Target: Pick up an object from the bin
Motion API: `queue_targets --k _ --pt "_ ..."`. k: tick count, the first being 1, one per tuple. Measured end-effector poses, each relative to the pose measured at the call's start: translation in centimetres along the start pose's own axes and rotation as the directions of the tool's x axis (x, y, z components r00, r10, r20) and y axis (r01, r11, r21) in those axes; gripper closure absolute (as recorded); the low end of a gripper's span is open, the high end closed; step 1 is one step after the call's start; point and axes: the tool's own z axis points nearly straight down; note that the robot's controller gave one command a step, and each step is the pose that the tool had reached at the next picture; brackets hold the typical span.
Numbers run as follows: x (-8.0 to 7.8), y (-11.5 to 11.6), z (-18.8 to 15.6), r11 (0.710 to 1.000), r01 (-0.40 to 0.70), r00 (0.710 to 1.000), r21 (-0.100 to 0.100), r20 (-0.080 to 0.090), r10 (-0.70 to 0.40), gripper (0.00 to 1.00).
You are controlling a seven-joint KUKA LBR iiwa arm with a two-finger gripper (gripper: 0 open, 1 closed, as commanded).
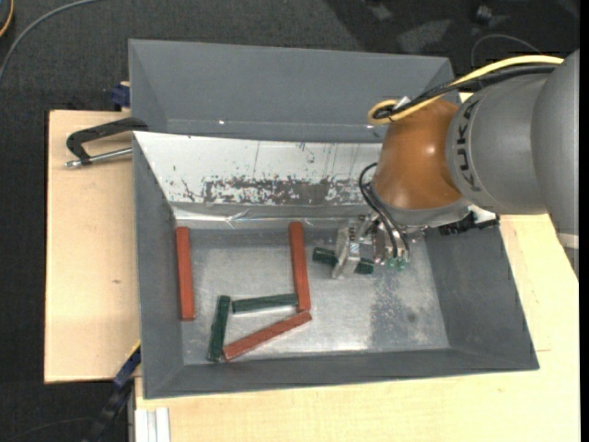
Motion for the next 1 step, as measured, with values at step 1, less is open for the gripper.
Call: queue_targets --k 1 --pt "3.11 -1.13 -16.34 1.0 0.011 1.0 0.0 0.007 -0.011 1.0"
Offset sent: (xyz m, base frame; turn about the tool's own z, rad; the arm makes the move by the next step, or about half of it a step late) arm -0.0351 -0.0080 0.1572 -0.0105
